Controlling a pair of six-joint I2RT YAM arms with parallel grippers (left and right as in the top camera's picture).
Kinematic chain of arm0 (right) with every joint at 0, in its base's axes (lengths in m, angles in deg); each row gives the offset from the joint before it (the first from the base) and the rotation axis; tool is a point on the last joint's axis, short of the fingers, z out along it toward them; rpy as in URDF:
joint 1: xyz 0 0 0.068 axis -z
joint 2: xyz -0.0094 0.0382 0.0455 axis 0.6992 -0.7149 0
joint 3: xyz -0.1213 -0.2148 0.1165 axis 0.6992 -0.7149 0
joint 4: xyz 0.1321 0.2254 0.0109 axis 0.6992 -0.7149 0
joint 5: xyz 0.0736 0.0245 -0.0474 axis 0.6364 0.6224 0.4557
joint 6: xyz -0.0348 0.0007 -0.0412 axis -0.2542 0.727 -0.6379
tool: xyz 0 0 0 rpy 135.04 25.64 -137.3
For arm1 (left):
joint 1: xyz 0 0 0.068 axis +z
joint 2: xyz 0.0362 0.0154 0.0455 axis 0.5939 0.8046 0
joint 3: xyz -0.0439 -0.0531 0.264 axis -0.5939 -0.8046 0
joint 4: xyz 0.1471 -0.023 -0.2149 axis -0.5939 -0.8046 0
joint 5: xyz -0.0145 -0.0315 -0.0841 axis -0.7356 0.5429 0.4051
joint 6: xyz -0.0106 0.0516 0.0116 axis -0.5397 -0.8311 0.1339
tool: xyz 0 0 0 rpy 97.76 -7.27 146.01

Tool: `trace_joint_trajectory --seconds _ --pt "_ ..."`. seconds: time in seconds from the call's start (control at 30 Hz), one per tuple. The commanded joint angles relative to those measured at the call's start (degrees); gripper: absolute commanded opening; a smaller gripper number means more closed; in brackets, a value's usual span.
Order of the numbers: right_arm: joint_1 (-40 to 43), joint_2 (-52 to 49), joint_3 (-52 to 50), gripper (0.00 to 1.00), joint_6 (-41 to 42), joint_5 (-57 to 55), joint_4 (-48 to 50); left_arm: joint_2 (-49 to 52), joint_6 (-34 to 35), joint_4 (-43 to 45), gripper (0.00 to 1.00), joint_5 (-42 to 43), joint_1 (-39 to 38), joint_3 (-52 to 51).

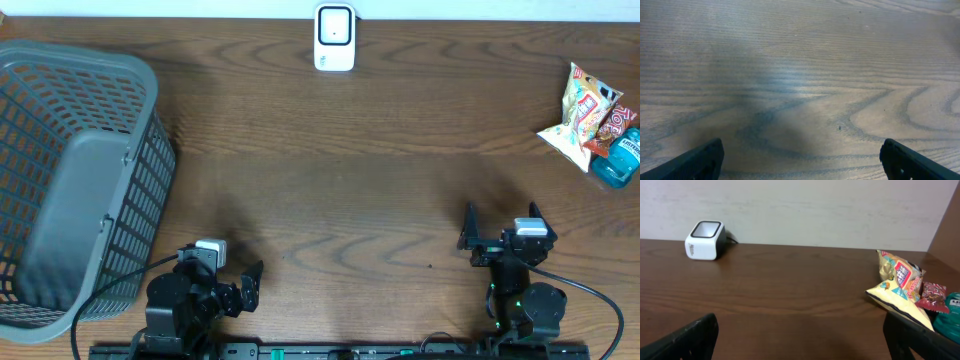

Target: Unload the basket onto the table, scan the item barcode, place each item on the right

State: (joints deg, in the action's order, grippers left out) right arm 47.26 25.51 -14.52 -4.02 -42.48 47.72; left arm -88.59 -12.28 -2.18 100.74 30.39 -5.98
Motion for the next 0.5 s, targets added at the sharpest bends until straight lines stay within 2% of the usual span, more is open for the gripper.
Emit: trace_joint_trajectory --seconds 0.0,0.2,0.3,0.47 --pt "-0.2 0.4 -0.1 0.99 -0.3 -0.1 -0.2 -0.3 -0.1 -2.5 1.0 0.2 0.2 -0.2" --pt "-0.2 0.4 -0.1 0.99 -0.3 -0.1 -0.2 -0.5 -0.1 -2.3 1.0 -1.6 0.2 -0.2" --pt "-0.2 0.4 -0.1 0.99 -0.3 -0.1 -0.3 -0.5 -0.1 4.9 1.0 -1.9 0.2 -0.2" --pt "-0.2 0.4 -0.1 0.99 -0.3 -0.1 -0.2 -0.5 -0.2 22.4 1.0 -2.7 0.2 -0.3"
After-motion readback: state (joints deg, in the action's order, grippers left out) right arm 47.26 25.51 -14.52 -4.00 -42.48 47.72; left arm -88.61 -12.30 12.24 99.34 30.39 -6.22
